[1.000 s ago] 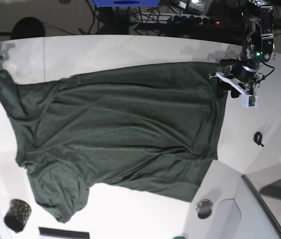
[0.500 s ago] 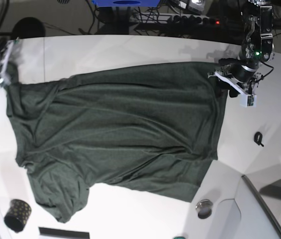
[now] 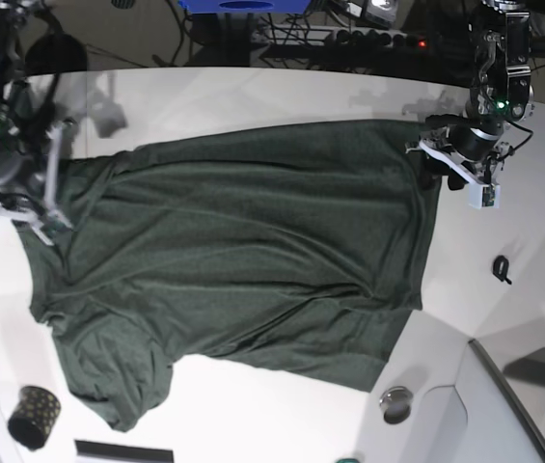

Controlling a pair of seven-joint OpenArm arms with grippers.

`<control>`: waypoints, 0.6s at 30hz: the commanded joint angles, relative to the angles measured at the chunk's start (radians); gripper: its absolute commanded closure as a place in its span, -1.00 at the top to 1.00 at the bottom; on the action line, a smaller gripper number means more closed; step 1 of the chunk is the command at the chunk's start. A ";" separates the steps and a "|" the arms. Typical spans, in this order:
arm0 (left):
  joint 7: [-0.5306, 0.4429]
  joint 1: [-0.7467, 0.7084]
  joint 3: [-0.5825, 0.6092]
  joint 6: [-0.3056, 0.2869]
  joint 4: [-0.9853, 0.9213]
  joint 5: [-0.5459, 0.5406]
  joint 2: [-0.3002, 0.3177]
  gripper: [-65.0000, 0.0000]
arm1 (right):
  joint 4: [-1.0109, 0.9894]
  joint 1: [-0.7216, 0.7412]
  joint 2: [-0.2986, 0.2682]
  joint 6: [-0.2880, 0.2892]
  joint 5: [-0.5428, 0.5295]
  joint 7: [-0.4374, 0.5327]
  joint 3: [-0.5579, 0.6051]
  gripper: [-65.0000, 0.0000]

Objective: Layout the t-shirt on the table in an organized manner, then fold the t-shirt properly
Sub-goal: 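Smooth the shirt body with the right gripper, sweeping across the fabric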

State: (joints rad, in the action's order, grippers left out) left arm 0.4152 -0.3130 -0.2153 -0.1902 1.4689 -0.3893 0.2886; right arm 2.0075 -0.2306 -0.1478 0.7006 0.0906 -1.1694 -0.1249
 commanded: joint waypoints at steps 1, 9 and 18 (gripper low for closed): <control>-0.017 0.005 -0.006 -0.004 0.016 -0.003 0.013 -0.13 | 0.014 0.021 0.012 -0.002 -0.004 0.004 0.026 -0.98; -0.016 0.005 -0.006 -0.004 0.014 -0.003 0.013 -0.13 | -0.032 0.254 0.136 -0.002 -0.001 -0.057 0.184 -0.98; -0.014 0.005 -0.006 -0.004 0.014 -0.001 0.013 -0.13 | -0.399 0.584 0.258 -0.002 -0.002 -0.043 0.201 -0.98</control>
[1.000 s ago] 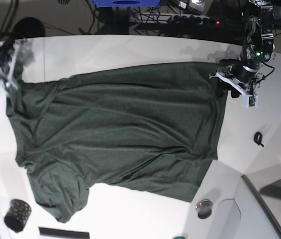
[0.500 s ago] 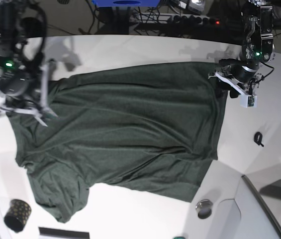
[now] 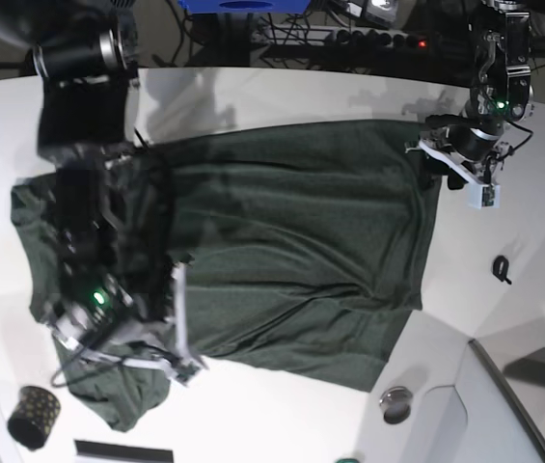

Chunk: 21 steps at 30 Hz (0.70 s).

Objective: Layout the t-shirt on the table in an organized manner, then fold the t-shirt properly
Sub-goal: 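Smooth the shirt body with the right gripper, sweeping across the fabric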

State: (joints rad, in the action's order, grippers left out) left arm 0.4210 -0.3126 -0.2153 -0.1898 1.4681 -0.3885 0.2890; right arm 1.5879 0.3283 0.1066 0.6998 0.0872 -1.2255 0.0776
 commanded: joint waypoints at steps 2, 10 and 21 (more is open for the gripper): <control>-0.020 0.005 -0.006 -0.004 0.015 -0.002 0.013 -0.13 | -0.076 0.081 0.023 -0.002 0.000 0.074 -0.003 -0.98; -0.020 0.005 -0.006 -0.004 0.013 -0.002 0.013 -0.13 | -0.232 0.182 0.028 -0.118 -0.297 0.339 -0.108 -0.31; -0.020 -0.032 -0.048 -0.004 0.029 -0.010 0.046 -0.13 | 0.151 -0.262 -0.198 -0.131 -0.304 0.275 -0.391 0.23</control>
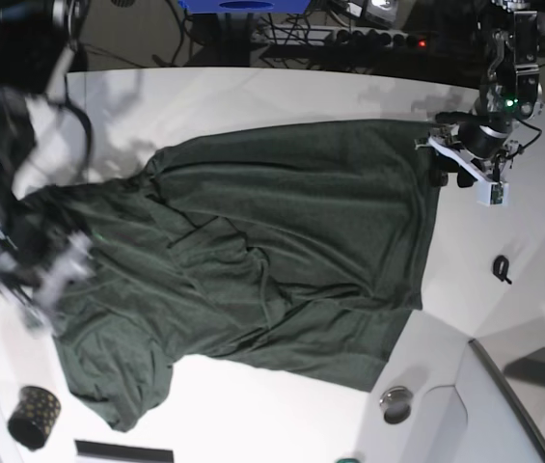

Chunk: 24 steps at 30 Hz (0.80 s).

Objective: Layout the t-shirt on the table in an organized manner, then fold the t-shirt properly
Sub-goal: 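Smooth the shirt body with the right gripper, sweeping across the fabric, then pull the shirt hem with the left gripper to straighten it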

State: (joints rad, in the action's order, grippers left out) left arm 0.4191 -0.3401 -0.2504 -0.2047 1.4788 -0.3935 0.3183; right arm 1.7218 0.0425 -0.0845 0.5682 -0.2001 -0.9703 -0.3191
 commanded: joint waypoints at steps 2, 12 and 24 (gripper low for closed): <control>-0.018 -0.017 -0.054 0.011 0.032 -0.005 0.017 -0.11 | 0.045 -0.076 -0.004 0.000 -0.017 0.043 -0.113 0.35; -0.018 -0.030 -0.231 -0.243 0.026 -0.006 -0.078 -0.10 | -0.092 -0.152 0.025 0.003 -0.022 0.173 -0.387 0.66; -0.018 -0.003 -0.186 -0.250 0.024 0.001 -0.104 -0.12 | -0.420 0.000 -0.048 0.003 -0.022 0.233 -0.380 0.65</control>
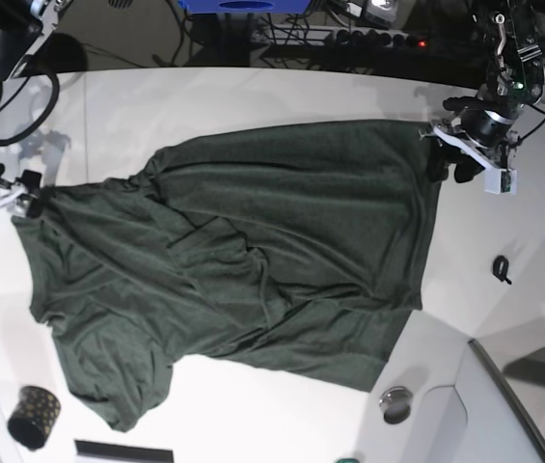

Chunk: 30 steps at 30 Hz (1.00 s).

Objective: Layout the t-shirt on the table in an organized manner, then fold the t-shirt properly
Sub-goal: 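Pull the shirt hem with the left gripper to straighten it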

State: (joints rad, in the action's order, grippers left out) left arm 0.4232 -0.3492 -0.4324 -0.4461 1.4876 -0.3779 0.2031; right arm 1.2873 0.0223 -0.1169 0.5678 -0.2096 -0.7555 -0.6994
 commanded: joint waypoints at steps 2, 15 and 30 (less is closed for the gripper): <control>-0.022 0.020 0.002 -0.009 0.014 -0.016 0.003 -0.12 | 0.002 0.034 -0.013 0.004 -0.012 0.021 0.001 0.65; -0.025 0.163 0.126 -0.003 -0.275 0.084 -0.014 -0.13 | -0.070 0.029 -0.051 0.004 -0.011 0.011 0.001 -0.98; -0.154 0.034 0.119 -0.006 -0.264 0.236 0.028 -0.13 | 0.058 -0.084 -0.145 0.005 -0.007 -0.114 0.004 -0.99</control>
State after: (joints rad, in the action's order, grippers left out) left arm 0.2020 -0.2977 -0.3126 -0.4641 1.2278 -0.1753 0.2241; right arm 1.3231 -0.0677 -0.2352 0.5686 -0.2184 -0.8825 -0.6914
